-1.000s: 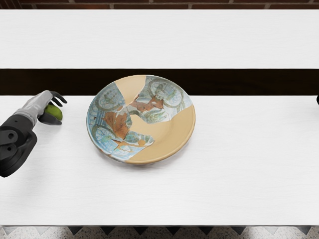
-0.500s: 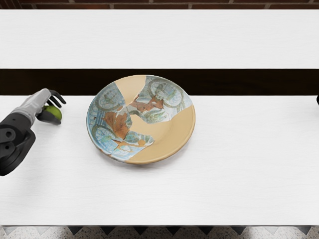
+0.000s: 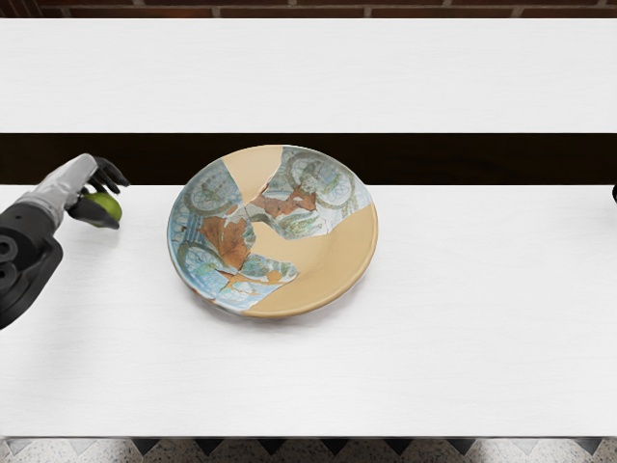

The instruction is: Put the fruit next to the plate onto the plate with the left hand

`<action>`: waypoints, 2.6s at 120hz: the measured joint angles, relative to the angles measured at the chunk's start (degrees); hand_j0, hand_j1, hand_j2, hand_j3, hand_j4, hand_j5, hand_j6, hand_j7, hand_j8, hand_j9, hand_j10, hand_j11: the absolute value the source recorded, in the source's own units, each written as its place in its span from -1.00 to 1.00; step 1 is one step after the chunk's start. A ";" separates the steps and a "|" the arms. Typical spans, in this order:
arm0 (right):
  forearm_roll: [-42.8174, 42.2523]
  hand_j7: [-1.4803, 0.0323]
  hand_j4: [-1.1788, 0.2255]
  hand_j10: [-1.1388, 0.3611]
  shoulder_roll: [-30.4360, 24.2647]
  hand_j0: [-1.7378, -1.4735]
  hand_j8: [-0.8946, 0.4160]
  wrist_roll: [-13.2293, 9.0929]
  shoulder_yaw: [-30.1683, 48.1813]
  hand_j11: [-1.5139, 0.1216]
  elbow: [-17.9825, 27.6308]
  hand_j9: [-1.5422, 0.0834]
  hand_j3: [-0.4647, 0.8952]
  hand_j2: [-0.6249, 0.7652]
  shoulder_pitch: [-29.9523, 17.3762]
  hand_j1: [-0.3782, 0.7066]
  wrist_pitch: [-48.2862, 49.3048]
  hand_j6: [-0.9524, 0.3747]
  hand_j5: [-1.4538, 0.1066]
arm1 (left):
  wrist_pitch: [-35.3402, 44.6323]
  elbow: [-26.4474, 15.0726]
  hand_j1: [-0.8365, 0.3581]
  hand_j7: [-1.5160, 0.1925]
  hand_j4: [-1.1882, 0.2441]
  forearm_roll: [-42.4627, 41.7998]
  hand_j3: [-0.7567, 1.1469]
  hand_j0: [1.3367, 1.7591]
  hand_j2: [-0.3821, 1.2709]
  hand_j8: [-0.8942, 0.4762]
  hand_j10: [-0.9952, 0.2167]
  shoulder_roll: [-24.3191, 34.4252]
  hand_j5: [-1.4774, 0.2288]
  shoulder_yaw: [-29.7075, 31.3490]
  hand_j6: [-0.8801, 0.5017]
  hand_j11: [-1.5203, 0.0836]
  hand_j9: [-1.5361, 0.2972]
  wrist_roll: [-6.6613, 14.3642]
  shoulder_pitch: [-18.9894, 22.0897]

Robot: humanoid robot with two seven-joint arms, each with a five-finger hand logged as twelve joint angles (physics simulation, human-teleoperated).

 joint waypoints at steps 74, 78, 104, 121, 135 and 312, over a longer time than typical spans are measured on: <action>0.00 0.93 0.66 0.50 0.00 -0.40 0.34 0.00 0.00 0.83 0.00 0.87 -0.32 -0.11 0.01 -0.91 0.00 0.41 0.84 | -0.01 -3.14 -0.08 -0.14 -0.18 -0.49 -0.20 0.52 -0.11 -0.48 -0.33 -0.07 -0.19 0.03 -0.60 -0.08 -0.19 0.39 -2.11; 0.00 0.93 0.66 0.50 0.00 -0.40 0.34 -0.01 0.00 0.83 0.00 0.87 -0.32 -0.11 0.00 -0.91 0.00 0.41 0.84 | -0.01 -3.27 -0.07 -0.15 -0.18 -0.53 -0.20 0.52 -0.10 -0.48 -0.32 -0.07 -0.19 0.02 -0.60 -0.08 -0.19 0.39 -2.16; 0.00 0.93 0.66 0.50 0.00 -0.40 0.34 -0.01 0.00 0.83 0.00 0.87 -0.32 -0.11 -0.01 -0.91 0.00 0.41 0.84 | -0.08 -4.25 -0.10 -0.18 -0.22 -0.78 -0.20 0.52 -0.01 -0.50 -0.36 -0.08 -0.23 0.01 -0.64 -0.13 -0.22 0.43 -2.81; 0.00 0.93 0.66 0.50 0.00 -0.40 0.34 -0.04 0.00 0.83 0.00 0.87 -0.32 -0.11 -0.01 -0.91 0.01 0.41 0.84 | -0.21 -4.97 -0.11 -0.21 -0.24 -0.81 -0.20 0.52 0.03 -0.51 -0.36 -0.15 -0.25 -0.02 -0.66 -0.15 -0.24 0.44 -2.98; 0.00 0.93 0.66 0.50 0.00 -0.40 0.34 -0.01 0.00 0.83 0.00 0.87 -0.32 -0.11 -0.02 -0.91 0.00 0.41 0.84 | -0.29 -5.77 -0.13 -0.22 -0.24 -0.86 -0.20 0.52 0.04 -0.50 -0.36 -0.17 -0.26 -0.01 -0.66 -0.16 -0.25 0.43 -3.69; 0.00 0.93 0.66 0.50 0.00 -0.40 0.34 0.00 0.00 0.83 0.00 0.87 -0.32 -0.11 -0.02 -0.91 0.00 0.41 0.84 | -6.38 -12.61 -0.13 -0.23 -0.26 -4.87 -0.20 0.52 0.02 -0.50 -0.31 -3.41 -0.28 -0.08 -0.67 -0.18 -0.26 2.00 -10.04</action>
